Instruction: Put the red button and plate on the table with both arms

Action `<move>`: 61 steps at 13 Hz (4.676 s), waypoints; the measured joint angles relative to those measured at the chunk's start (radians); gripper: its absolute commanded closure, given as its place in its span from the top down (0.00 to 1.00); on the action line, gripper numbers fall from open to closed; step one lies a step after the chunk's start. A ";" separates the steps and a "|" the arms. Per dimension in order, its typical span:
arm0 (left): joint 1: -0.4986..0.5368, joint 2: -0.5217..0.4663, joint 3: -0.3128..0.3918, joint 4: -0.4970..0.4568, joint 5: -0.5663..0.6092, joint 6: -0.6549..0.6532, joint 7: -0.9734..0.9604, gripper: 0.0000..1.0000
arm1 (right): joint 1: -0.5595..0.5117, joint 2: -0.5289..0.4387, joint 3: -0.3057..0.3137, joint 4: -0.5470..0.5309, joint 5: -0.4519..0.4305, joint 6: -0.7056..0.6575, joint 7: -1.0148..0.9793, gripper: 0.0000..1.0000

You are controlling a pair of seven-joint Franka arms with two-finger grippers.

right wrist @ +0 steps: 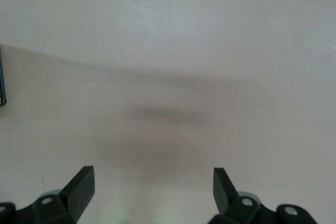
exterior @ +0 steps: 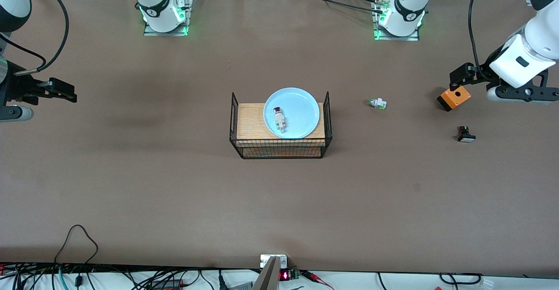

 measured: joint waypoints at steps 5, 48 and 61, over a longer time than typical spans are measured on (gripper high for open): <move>0.002 0.011 0.000 0.005 0.018 -0.005 0.000 1.00 | 0.000 0.000 0.000 0.000 0.000 0.000 0.000 1.00; -0.389 0.690 -0.386 0.340 0.243 0.479 -0.901 0.26 | 0.008 -0.001 0.005 0.001 -0.003 0.000 0.002 1.00; -0.331 0.529 -0.389 0.404 0.239 0.109 -0.822 0.24 | 0.113 -0.002 0.011 0.012 0.002 -0.034 0.217 1.00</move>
